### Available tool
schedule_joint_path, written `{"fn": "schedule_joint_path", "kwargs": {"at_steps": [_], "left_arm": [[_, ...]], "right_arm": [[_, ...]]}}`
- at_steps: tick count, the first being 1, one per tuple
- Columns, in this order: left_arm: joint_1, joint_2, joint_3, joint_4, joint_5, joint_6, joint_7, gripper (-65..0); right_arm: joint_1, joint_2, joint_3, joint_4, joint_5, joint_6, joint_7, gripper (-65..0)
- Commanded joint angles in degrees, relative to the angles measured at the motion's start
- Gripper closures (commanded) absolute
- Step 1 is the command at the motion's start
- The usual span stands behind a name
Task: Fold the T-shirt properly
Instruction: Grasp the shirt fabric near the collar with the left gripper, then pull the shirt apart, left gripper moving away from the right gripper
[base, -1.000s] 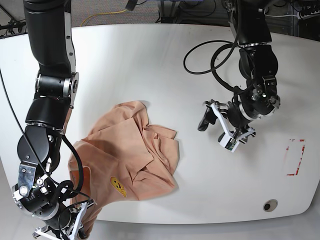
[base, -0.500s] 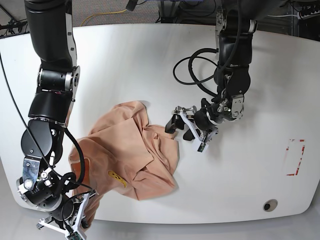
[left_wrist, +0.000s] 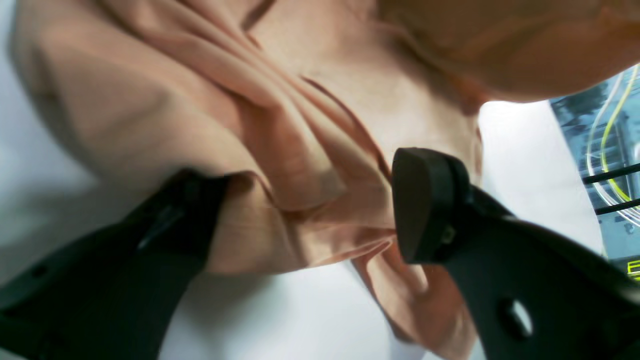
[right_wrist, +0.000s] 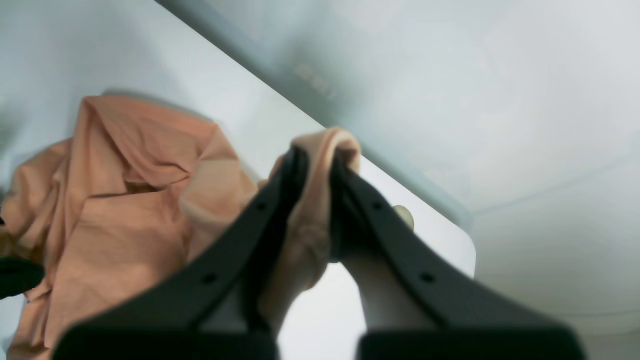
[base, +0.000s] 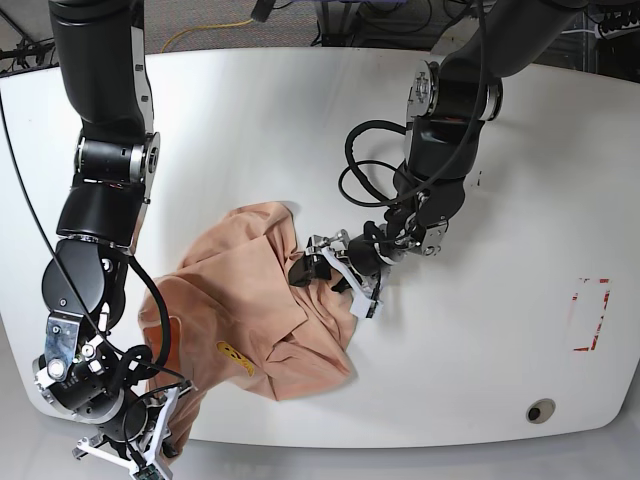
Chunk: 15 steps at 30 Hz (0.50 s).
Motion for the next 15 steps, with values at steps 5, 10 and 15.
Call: {"fn": "schedule_joint_path", "kwargs": {"at_steps": [5,10,15], "left_arm": [[-1.0,0.2,0.0,-1.9,0.6,5.0,-2.3,-6.7],[-0.7,0.0,-0.3,-1.6,0.1,8.7,-2.7,0.0],[1.0,-3.0,-2.4,7.2,0.1,8.7,-0.7,0.0]], "right_arm": [[1.7,0.4,1.2,0.8,0.2,-0.3,1.5,0.0],[1.4,0.4,4.4,0.3,0.2,-0.3,1.5,0.0],[1.7,0.8,5.2,-2.3,0.1,-0.3,1.5,0.0]]}}
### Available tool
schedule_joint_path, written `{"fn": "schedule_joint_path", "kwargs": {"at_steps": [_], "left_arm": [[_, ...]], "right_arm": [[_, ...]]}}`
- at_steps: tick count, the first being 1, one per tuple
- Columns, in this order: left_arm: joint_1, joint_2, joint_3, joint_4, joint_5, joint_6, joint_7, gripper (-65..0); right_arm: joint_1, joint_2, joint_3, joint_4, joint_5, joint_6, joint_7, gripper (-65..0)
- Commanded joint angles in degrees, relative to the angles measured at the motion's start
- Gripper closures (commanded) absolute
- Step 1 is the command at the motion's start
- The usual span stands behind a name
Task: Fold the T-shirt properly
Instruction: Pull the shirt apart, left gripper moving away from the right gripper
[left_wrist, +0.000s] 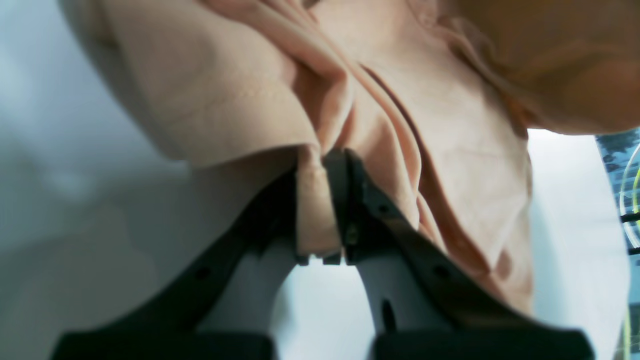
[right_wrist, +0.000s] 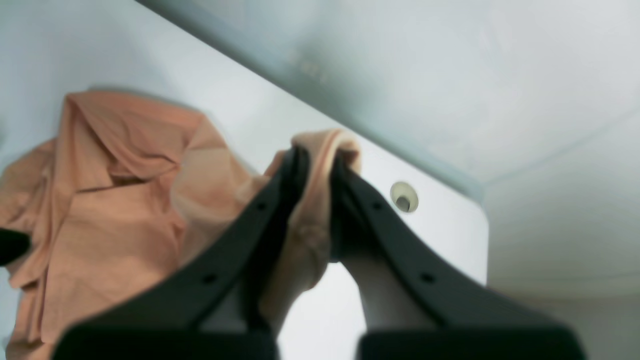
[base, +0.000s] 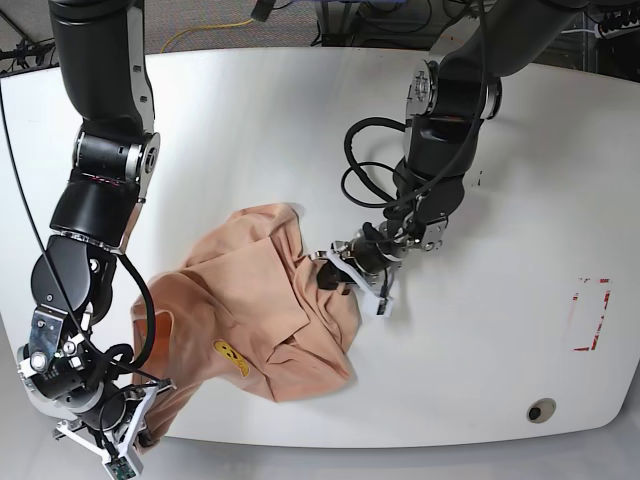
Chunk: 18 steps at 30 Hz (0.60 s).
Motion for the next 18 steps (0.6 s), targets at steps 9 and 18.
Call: {"fn": "schedule_joint_path", "kwargs": {"at_steps": [9,18], "left_arm": [[7.1,-5.3,-7.5,28.8,-0.5,0.7,12.1,0.0],[10.8,-10.3,-18.5,48.7,-0.5,-3.4,23.7,0.0]], "right_arm": [[3.5,2.3,-0.2,2.1,1.0,-0.1,1.6,0.0],[7.5,2.3,-0.4,-1.5,1.2,-0.1,1.6,0.0]]}}
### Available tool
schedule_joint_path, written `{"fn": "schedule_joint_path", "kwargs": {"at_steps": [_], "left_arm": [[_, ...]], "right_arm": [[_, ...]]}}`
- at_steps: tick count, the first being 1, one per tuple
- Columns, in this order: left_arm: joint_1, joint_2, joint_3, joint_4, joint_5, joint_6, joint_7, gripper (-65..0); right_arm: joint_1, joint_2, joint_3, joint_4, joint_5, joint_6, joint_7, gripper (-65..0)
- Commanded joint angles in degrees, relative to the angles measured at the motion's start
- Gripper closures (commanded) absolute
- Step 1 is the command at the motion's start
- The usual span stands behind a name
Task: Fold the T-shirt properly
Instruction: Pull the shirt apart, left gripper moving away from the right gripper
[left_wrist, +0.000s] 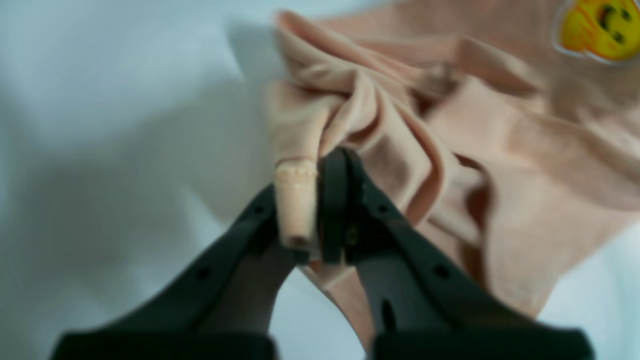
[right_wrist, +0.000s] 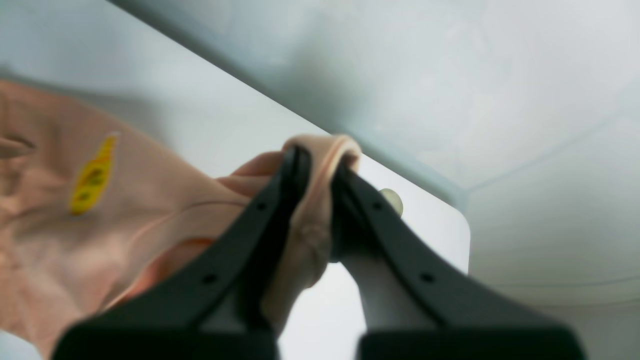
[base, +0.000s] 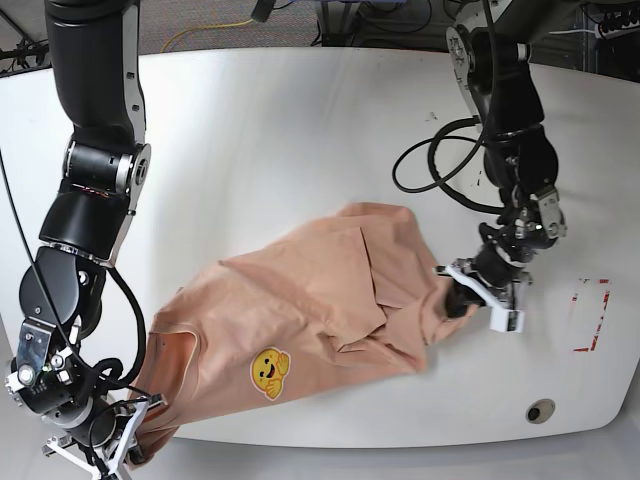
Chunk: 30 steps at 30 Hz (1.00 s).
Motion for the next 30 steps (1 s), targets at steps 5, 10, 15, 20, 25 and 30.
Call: {"fn": "schedule_joint_path", "kwargs": {"at_steps": [5,10,15,20,25,30], "left_arm": [[-1.6,-4.1,-7.0,11.3,-1.0,-3.7,6.0,0.0],[-3.0,-7.1,-9.3,17.3,-1.0,-4.1,8.6,0.0],[-7.2,-9.8,-9.9,20.8,-1.0,-4.1,12.4,0.0],[-13.6,-12.3,-13.5,20.9,-1.0,-4.1,14.7,0.0],[-16.9,-15.0,-14.2,20.7,-1.0,-4.2,15.9,0.0],[-16.6,-15.2,-14.2,20.7,-1.0,-4.2,15.9,0.0]], "right_arm": [[6.9,0.5,0.1,-3.3,0.3,-0.3,1.6,0.0],[11.4,0.3,0.0,-7.5,0.5,-0.3,3.2,0.0],[16.9,0.2,0.0,-11.9,0.5,-0.3,3.9,0.0],[22.8,0.4,-0.1,-17.1,0.2,-0.3,5.8,0.0],[24.5,0.7,-0.1,-18.9,0.2,-0.3,5.8,0.0],[21.3,0.8,0.2,-18.5,0.5,-0.3,5.7,0.0]]}}
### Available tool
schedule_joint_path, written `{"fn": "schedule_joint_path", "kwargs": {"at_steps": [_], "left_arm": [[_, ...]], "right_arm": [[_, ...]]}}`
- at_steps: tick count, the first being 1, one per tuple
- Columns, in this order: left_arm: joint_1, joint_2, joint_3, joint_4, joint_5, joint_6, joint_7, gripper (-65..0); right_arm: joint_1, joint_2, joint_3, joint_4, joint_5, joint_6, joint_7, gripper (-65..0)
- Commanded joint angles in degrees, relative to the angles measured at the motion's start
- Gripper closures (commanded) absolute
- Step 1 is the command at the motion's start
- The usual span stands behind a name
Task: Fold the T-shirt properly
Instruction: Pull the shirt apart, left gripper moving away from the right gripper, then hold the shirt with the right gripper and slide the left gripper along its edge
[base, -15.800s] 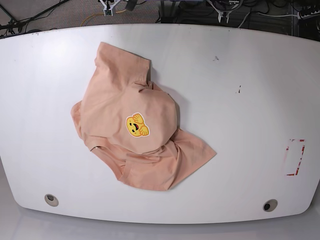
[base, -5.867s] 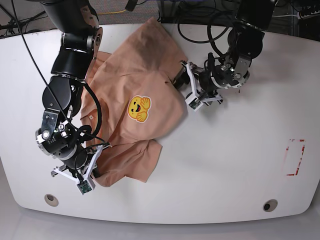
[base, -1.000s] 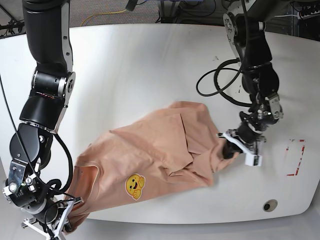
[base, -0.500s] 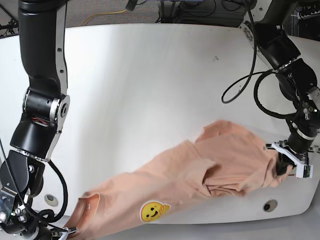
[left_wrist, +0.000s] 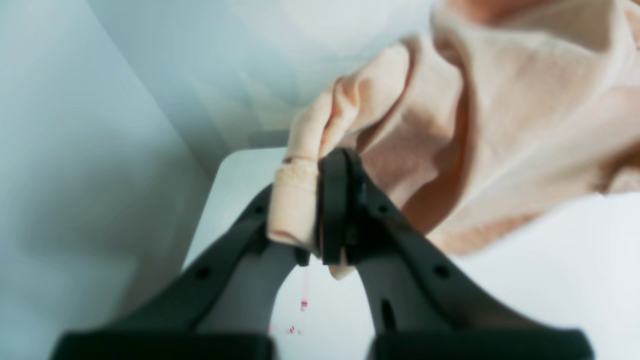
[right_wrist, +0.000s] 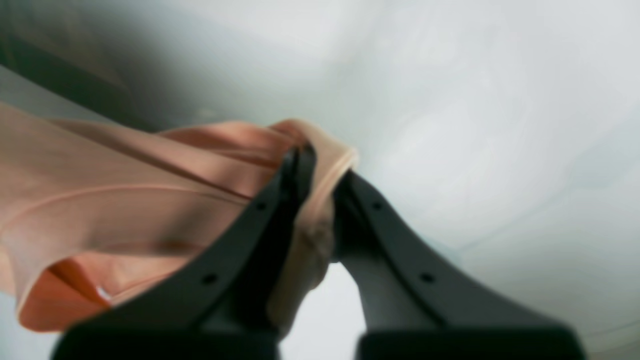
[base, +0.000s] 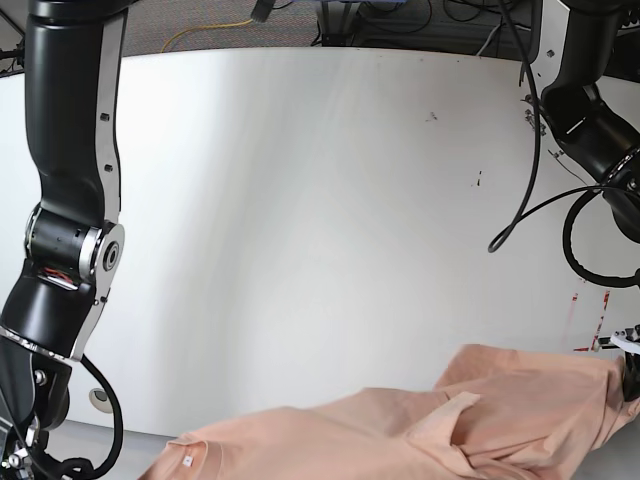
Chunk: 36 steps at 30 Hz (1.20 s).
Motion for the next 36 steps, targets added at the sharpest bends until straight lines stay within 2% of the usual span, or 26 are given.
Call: {"fn": "schedule_joint_path", "kwargs": {"at_steps": [1,7,11,15,18,22,26,28,33,36], "left_arm": [[-0.5,-0.8,0.1,0.7,-0.4,-0.1,-1.5,0.0],[5.4,-0.8,-0.1,0.3,-0.4,-0.6,-1.6,0.0],[10.3,-0.8,-0.3,-0.8,-0.4,-3.1,-1.7,0.0],[16.3,-0.9,-0.4,-0.9,-0.4,-5.6,-1.8,0.0],[20.4,-1.0,-1.1,-0.8,-0.3,-7.0,-3.4,0.0],[25.9,-1.0,-2.0,-0.9,0.0,-7.0,-6.8,0.0],[30.4,-1.3,-2.3,-0.9,-0.1,-7.0,-7.5,0.0],[32.4,-2.5,-2.8,-0.8,-0.2,-7.0,-7.7,0.0],[35.9,-3.0,-3.5,-0.4,-0.3,-7.0,-9.3,0.0],[38.3,-3.1,-3.5,-0.4,-0.3,-7.0,-9.3,0.0]], "right_arm": [[-0.2,1.3,0.4,2.1,0.1,-0.3,1.1,0.0],[-10.4,2.1,0.5,6.5,0.1,-0.3,1.1,0.0],[-19.2,2.1,0.9,8.3,0.1,-0.3,1.2,0.0],[-28.5,1.8,7.2,10.4,0.1,-0.2,1.2,0.0],[-33.4,1.8,9.2,10.9,0.1,0.1,1.2,0.0],[-39.4,1.7,11.5,11.0,0.1,1.0,1.1,0.0],[-44.1,1.7,15.3,11.9,0.1,1.0,0.1,0.0],[-46.1,1.7,16.9,13.3,0.2,1.0,-0.5,0.0],[-49.5,1.4,17.4,16.1,0.2,1.0,-3.2,0.0],[-51.7,0.1,17.7,18.8,0.2,1.0,-5.4,0.0]]}}
